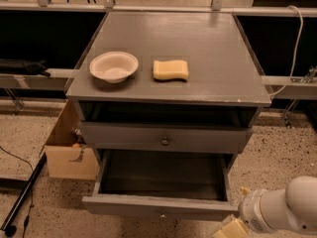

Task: Close middle drawer

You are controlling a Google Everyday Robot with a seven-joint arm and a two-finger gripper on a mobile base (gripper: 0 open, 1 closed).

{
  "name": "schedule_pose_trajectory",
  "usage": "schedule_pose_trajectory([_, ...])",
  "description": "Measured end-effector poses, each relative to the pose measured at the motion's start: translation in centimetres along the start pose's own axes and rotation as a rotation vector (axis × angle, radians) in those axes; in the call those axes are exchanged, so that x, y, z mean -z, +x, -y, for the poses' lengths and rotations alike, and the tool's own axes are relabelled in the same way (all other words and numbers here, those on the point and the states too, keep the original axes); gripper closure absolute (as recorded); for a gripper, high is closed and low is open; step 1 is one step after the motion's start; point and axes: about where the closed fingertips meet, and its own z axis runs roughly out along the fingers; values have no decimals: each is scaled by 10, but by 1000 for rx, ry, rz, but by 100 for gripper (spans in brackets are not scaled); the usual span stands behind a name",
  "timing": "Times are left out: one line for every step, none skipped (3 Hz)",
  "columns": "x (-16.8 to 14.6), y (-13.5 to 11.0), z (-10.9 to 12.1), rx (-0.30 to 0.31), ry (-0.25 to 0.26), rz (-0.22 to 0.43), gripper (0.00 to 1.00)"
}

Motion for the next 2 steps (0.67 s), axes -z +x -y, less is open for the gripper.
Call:
schedule_pose_trajectory([-50, 9, -22, 2, -72, -61, 0])
schedule_pose_trajectory([-81, 18, -42, 6, -123, -104, 0])
